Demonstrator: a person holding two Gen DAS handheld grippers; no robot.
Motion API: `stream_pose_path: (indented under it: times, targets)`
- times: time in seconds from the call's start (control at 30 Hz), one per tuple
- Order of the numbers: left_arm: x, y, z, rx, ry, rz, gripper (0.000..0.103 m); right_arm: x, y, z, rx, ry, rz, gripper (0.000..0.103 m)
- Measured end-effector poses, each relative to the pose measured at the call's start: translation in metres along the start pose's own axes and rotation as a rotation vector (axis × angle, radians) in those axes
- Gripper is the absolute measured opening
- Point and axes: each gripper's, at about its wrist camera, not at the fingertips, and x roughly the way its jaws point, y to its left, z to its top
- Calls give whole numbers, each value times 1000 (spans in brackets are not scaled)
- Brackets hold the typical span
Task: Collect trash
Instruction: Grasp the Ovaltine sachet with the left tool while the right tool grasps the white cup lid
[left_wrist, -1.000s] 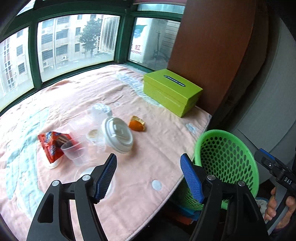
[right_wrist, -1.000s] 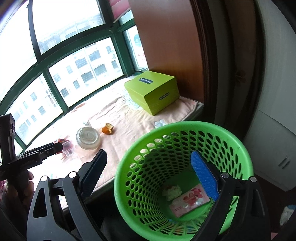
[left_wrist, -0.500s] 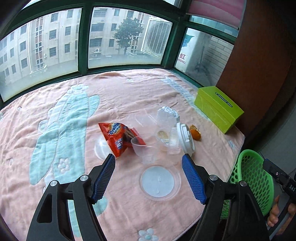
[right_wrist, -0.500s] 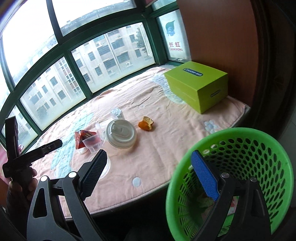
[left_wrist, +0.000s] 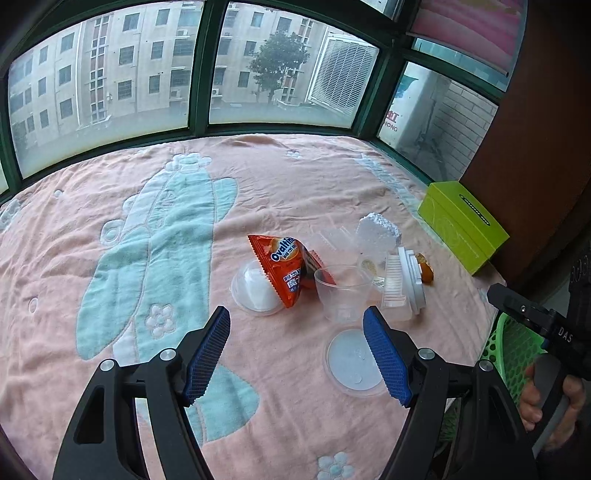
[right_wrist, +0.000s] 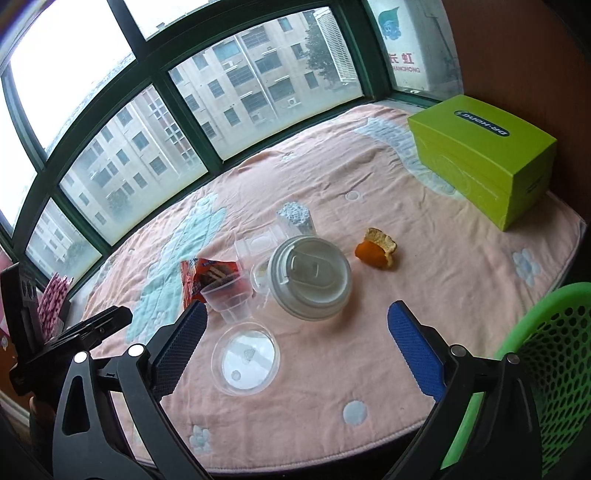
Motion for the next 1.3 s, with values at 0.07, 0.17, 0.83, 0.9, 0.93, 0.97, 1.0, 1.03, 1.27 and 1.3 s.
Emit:
stream_pose_path:
  times: [0.07,0.17,0.83,0.9,0.93,0.97,1.0,1.03,1.27,1.3]
  targets:
    - [1,3,0,-4,3,2,72,14,-1,5,17,26,16,98]
    - [3,9,1,-8,4,12,76,33,-2,10,28,53,25,98]
    - [24,21,13,-12,32,17,80,110,-21,18,56,162,6,98]
    - [26,21,15,-11,35,17,80,113,-23,18,65,168,20,98]
    - [27,20,15,-10,36,17,80,115,-24,18,67,172,28,98]
    - [28,20,16,-8,37,17,80,117,-24,18,69,177,29,98]
    - [30,20,17,-7,39,18,80,117,-24,19,72,179,30,98]
    - [31,20,17,-6,40,19,80,118,-25,19,73,179,34,98]
    - [46,20,23,-6,54,19,80,114,-27,20,92,180,49,88]
    - [49,19,24,-4,57,20,80,113,-26,20,90,175,43,88]
